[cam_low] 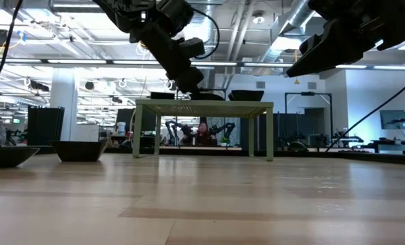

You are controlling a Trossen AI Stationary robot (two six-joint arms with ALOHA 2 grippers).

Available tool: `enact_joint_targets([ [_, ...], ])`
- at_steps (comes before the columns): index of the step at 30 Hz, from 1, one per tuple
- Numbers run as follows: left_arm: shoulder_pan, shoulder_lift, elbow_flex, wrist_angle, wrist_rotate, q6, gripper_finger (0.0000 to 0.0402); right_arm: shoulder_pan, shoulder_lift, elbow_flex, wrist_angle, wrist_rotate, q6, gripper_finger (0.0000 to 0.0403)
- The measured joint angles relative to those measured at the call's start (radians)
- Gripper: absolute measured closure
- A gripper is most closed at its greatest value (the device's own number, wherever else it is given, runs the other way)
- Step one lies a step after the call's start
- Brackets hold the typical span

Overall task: Pick & Place Mini shaped plates
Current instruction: Stack the black leaf shape plate on top of the black leaf shape plate on the shelf

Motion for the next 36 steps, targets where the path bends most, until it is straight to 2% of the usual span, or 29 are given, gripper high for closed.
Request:
enact_joint_targets([
  [4, 0.016, 0.000, 0.000, 0.000, 0.018, -0.058, 0.0295, 0.000, 0.000, 0.000, 0.000, 0.000, 0.000, 0.0334],
  [9, -0.019, 0.000, 0.000, 0.001, 0.061, -0.066, 0.0295, 0.000, 0.000, 0.000, 0.000, 0.000, 0.000, 0.0334],
  [15, -0.044, 0.000, 0.001, 0.017, 0.065, -0.021, 0.0295, 0.000, 0.000, 0.000, 0.000, 0.000, 0.000, 0.0334],
  [24, -0.043, 0.000, 0.001, 0.083, 0.032, -0.064, 0.0299, 0.000, 0.000, 0.000, 0.000, 0.000, 0.000, 0.0334],
  [27, -0.039, 0.000, 0.001, 0.165, 0.019, -0.064, 0.0314, 0.000, 0.000, 0.000, 0.000, 0.000, 0.000, 0.0334],
  [31, 0.009, 0.000, 0.003, 0.201, 0.027, -0.055, 0.0362, -0.002, 0.000, 0.000, 0.000, 0.000, -0.001, 0.0334],
  [33, 0.049, 0.000, 0.003, 0.180, 0.076, -0.127, 0.0389, -0.002, 0.000, 0.000, 0.000, 0.000, -0.005, 0.0334],
  [36, 0.090, 0.000, 0.003, 0.176, 0.165, -0.199, 0.0395, -0.002, 0.000, 0.000, 0.000, 0.000, -0.011, 0.0334],
])
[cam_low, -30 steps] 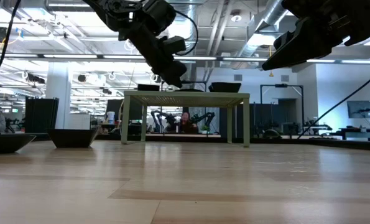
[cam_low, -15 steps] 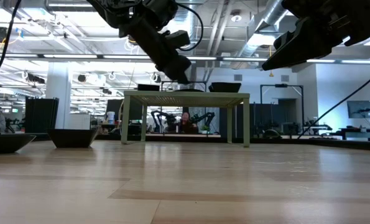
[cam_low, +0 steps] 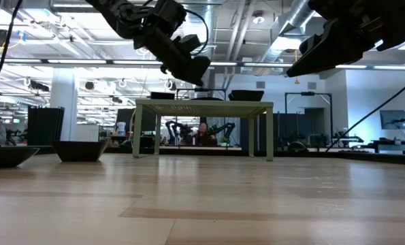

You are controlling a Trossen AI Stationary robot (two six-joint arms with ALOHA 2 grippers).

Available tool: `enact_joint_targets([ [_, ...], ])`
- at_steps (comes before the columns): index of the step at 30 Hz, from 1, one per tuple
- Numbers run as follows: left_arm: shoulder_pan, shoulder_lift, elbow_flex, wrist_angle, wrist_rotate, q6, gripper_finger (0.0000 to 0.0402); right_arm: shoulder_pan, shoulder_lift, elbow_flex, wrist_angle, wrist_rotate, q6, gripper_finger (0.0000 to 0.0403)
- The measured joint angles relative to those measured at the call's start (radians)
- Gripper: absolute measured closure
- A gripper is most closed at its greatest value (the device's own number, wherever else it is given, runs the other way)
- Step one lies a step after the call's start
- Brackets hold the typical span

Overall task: Pick & Place Mini shaped plates
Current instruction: Stack the black leaf shape plate on top of the black leaf shape plate on the shelf

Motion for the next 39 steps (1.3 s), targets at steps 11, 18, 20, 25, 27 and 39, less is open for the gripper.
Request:
enact_joint_targets([
  [11, 0.012, 0.011, -0.002, -0.029, 0.025, -0.005, 0.0397, 0.000, 0.000, 0.000, 0.000, 0.000, 0.000, 0.0334],
  [18, 0.013, 0.035, -0.002, -0.063, 0.035, -0.050, 0.0398, 0.000, 0.000, 0.000, 0.000, 0.000, 0.000, 0.0334],
  [20, 0.012, 0.035, -0.002, -0.059, 0.035, -0.052, 0.0398, -0.001, 0.000, 0.000, 0.001, 0.000, 0.000, 0.0334],
  [25, 0.012, 0.035, -0.002, -0.063, 0.082, -0.079, 0.0397, -0.001, 0.000, 0.000, 0.000, 0.000, 0.000, 0.0334],
  [27, 0.012, 0.035, -0.002, -0.065, 0.118, -0.086, 0.0397, 0.000, 0.000, 0.000, 0.001, 0.000, 0.000, 0.0334],
  [39, -0.001, 0.035, -0.002, -0.116, 0.124, -0.113, 0.0397, 0.000, 0.000, 0.000, 0.001, 0.000, 0.000, 0.0334],
])
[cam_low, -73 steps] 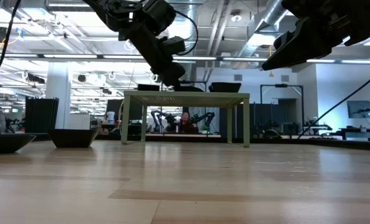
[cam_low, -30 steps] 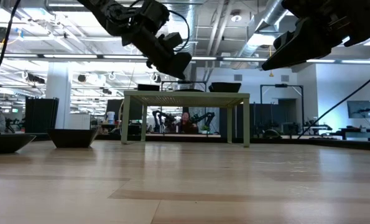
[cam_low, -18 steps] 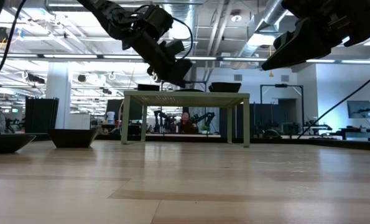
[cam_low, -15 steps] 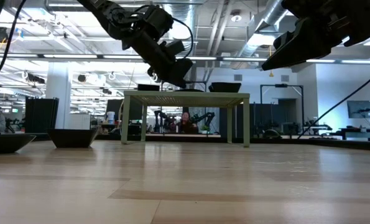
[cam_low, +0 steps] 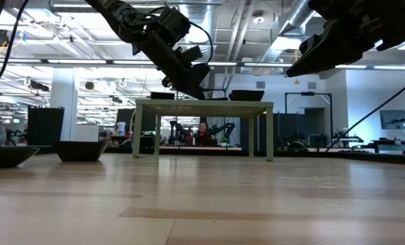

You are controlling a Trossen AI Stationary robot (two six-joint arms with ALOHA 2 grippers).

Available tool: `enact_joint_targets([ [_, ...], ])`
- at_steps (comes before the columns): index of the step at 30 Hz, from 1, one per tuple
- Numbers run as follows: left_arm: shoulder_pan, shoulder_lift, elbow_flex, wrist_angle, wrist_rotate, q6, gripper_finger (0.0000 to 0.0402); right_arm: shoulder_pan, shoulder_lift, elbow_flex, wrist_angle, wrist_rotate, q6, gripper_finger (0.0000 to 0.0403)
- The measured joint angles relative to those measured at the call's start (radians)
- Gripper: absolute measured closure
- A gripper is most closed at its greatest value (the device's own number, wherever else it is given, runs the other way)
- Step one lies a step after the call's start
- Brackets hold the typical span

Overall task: Pick & Place Mini shaped plates
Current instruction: Stack the black leaf shape plate on top of the black leaf shape plate on the shelf, then stack the black distorted square plate on top of the black distorted square plate on the shelf

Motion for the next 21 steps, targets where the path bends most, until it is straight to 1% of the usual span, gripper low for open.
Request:
enact_joint_targets([
  [10, -0.053, 0.000, 0.000, 0.002, 0.000, 0.010, 0.0397, -0.001, 0.000, 0.000, 0.000, 0.000, 0.000, 0.0334],
  [15, -0.057, -0.017, 0.000, 0.021, -0.093, 0.038, 0.0397, 0.000, 0.000, 0.000, 0.000, 0.000, 0.000, 0.0334],
  [21, -0.071, -0.076, 0.000, 0.017, -0.093, 0.016, 0.0397, -0.001, 0.000, 0.000, 0.000, 0.000, -0.015, 0.0334],
])
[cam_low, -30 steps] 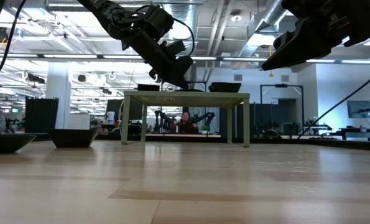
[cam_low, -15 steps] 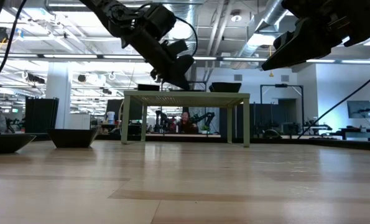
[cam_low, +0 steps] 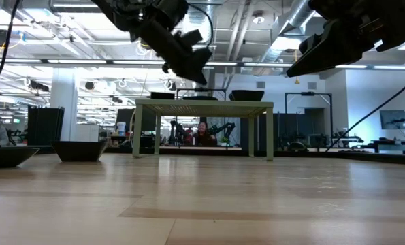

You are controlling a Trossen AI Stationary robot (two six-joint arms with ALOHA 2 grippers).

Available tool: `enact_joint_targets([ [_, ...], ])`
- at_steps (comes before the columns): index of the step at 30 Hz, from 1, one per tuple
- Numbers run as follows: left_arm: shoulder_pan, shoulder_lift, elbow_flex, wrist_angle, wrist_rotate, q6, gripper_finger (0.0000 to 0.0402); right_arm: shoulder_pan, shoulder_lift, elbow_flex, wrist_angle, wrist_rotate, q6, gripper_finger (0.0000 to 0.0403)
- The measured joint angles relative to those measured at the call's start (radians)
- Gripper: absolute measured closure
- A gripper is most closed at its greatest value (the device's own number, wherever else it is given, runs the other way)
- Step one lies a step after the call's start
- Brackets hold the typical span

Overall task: Pick & Place Mini shaped plates
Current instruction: Stack the black distorted square plate on top of the black distorted square plate on the shelf

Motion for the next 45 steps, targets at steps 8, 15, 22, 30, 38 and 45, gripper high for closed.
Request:
enact_joint_targets([
  [8, -0.216, -0.165, 0.001, -0.109, 0.084, 0.008, 0.0392, 0.000, 0.000, 0.000, -0.001, 0.000, -0.003, 0.0334],
  [15, -0.504, -0.234, 0.001, -0.472, -0.113, -0.208, 0.0348, 0.001, 0.000, 0.000, -0.001, 0.000, 0.001, 0.0334],
  [22, -0.680, -0.151, 0.000, -0.841, -0.162, -0.530, 0.0285, 0.002, 0.000, 0.000, 0.000, 0.000, 0.029, 0.0334],
  [30, -0.702, -0.033, 0.000, -0.992, -0.069, -0.624, 0.0215, 0.002, 0.000, 0.000, 0.000, 0.000, 0.066, 0.0334],
  [38, -0.624, -0.050, -0.100, -1.107, 0.041, -0.741, 0.0179, 0.014, 0.000, 0.000, -0.001, -0.001, 0.080, 0.0334],
  [45, -0.572, -0.057, -0.256, -1.087, -0.005, -0.739, 0.0194, 0.045, 0.000, 0.000, 0.000, -0.001, 0.079, 0.0334],
])
